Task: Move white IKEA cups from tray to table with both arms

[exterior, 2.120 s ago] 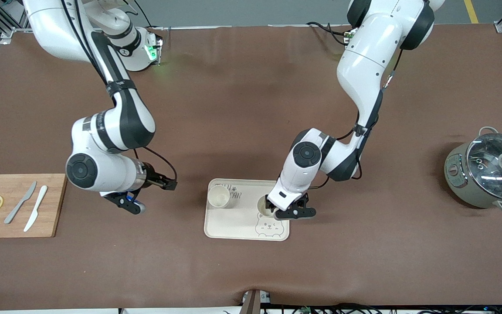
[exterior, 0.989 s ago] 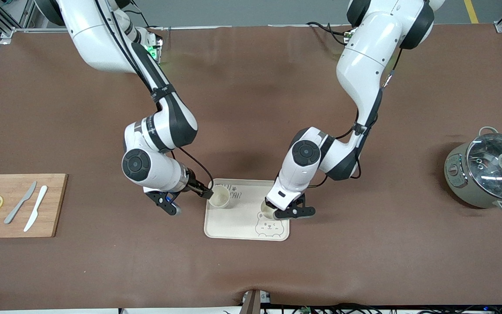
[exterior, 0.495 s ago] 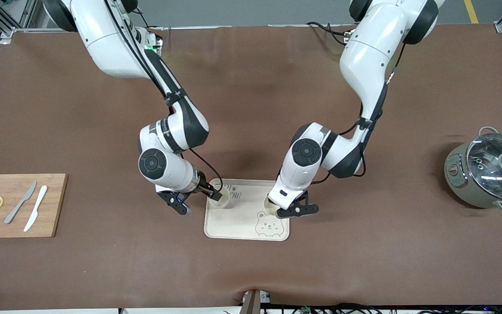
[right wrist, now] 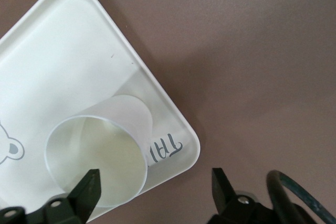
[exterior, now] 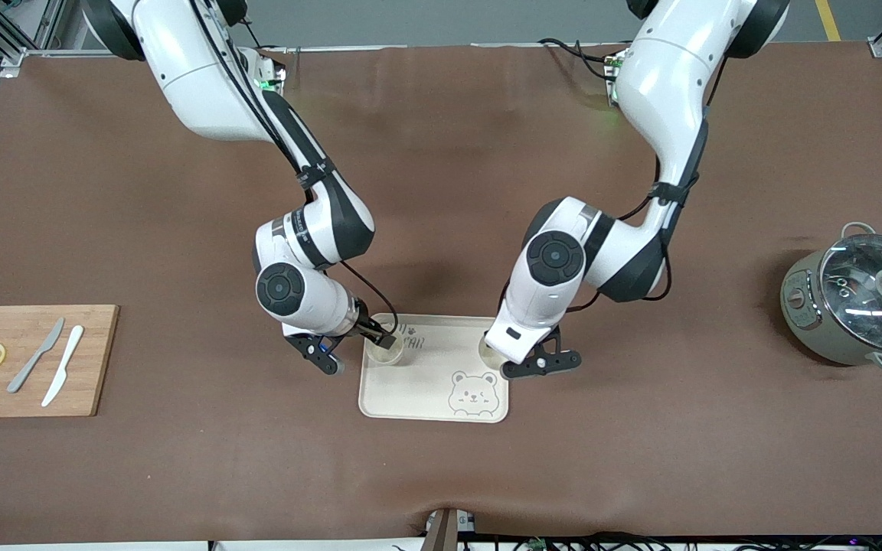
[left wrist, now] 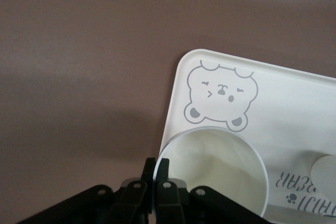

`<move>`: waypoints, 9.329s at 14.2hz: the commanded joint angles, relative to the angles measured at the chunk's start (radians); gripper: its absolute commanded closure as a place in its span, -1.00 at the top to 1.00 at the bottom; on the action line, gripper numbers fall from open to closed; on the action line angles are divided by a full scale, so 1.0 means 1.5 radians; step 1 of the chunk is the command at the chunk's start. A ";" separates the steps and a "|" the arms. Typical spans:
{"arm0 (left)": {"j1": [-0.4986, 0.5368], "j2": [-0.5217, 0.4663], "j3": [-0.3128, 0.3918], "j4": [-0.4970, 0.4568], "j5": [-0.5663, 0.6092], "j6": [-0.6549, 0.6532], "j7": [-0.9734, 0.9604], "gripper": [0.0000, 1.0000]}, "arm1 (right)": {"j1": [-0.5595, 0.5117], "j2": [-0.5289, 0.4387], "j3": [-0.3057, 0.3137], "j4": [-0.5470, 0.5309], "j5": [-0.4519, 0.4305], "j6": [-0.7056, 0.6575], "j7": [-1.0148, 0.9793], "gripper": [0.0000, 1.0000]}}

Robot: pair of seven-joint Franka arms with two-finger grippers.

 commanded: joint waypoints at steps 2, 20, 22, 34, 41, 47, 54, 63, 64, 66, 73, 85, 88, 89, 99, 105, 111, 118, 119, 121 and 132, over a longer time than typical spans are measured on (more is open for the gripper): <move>0.026 -0.055 -0.002 -0.011 -0.026 -0.055 0.055 -1.00 | 0.010 0.021 -0.005 0.016 0.011 0.026 0.013 0.33; 0.175 -0.173 -0.003 -0.050 -0.067 -0.224 0.290 -1.00 | 0.004 0.014 -0.005 0.063 0.012 -0.005 0.017 -1.00; 0.192 -0.196 -0.003 -0.075 -0.069 -0.220 0.302 -1.00 | -0.010 0.011 -0.006 0.087 0.007 -0.073 0.009 -1.00; 0.232 -0.322 -0.004 -0.420 -0.098 0.140 0.328 -1.00 | -0.115 -0.098 -0.011 -0.067 -0.034 -0.124 -0.320 -1.00; 0.248 -0.323 -0.004 -0.506 -0.098 0.244 0.366 -1.00 | -0.201 -0.148 -0.010 -0.156 -0.111 -0.119 -0.475 -1.00; 0.267 -0.299 -0.004 -0.542 -0.097 0.319 0.385 -1.00 | -0.267 -0.158 -0.011 -0.167 -0.115 -0.126 -0.614 -1.00; 0.266 -0.252 -0.004 -0.564 -0.097 0.418 0.385 -1.00 | -0.375 -0.145 -0.011 -0.167 -0.118 -0.109 -0.806 -1.00; 0.267 -0.216 -0.004 -0.574 -0.097 0.479 0.387 -1.00 | -0.415 -0.116 -0.011 -0.168 -0.121 -0.084 -0.862 -1.00; 0.267 -0.213 -0.004 -0.575 -0.097 0.489 0.387 -1.00 | -0.417 -0.108 -0.011 -0.168 -0.121 -0.078 -0.863 -1.00; 0.267 -0.200 -0.004 -0.575 -0.097 0.507 0.386 -1.00 | -0.421 -0.105 -0.011 -0.169 -0.121 -0.077 -0.863 -1.00; 0.267 -0.189 -0.004 -0.572 -0.096 0.518 0.387 -1.00 | -0.428 -0.091 -0.011 -0.169 -0.121 -0.074 -0.863 -1.00; 0.263 -0.266 -0.005 -0.559 -0.097 0.477 0.379 1.00 | -0.438 -0.094 -0.011 -0.157 -0.120 -0.080 -0.861 1.00; 0.261 -0.320 -0.004 -0.501 -0.097 0.324 0.377 1.00 | -0.436 -0.098 -0.011 -0.145 -0.121 -0.091 -0.860 1.00; 0.262 -0.329 -0.004 -0.474 -0.097 0.273 0.375 1.00 | -0.439 -0.098 -0.011 -0.133 -0.121 -0.097 -0.861 1.00; 0.268 -0.329 0.001 -0.223 -0.088 -0.087 0.346 1.00 | -0.434 -0.097 -0.011 0.060 -0.123 -0.314 -0.854 1.00; 0.268 -0.336 0.005 -0.219 -0.093 -0.115 0.333 1.00 | -0.435 -0.097 -0.012 0.126 -0.178 -0.326 -0.853 1.00; 0.268 -0.330 0.004 -0.220 -0.090 -0.115 0.306 1.00 | -0.436 -0.105 -0.010 0.168 -0.195 -0.328 -0.853 1.00; 0.297 -0.332 0.004 -0.202 -0.091 -0.115 0.318 1.00 | -0.427 -0.184 -0.005 0.148 -0.186 -0.357 -0.859 1.00; 0.297 -0.332 0.004 -0.202 -0.091 -0.115 0.318 1.00 | -0.426 -0.184 -0.003 0.152 -0.187 -0.357 -0.858 1.00; 0.296 -0.332 0.004 -0.198 -0.094 -0.115 0.317 1.00 | -0.417 -0.190 -0.005 0.154 -0.192 -0.359 -0.854 1.00; 0.297 -0.328 0.002 -0.166 -0.089 -0.116 0.314 1.00 | -0.395 -0.309 -0.005 0.125 -0.186 -0.444 -0.725 1.00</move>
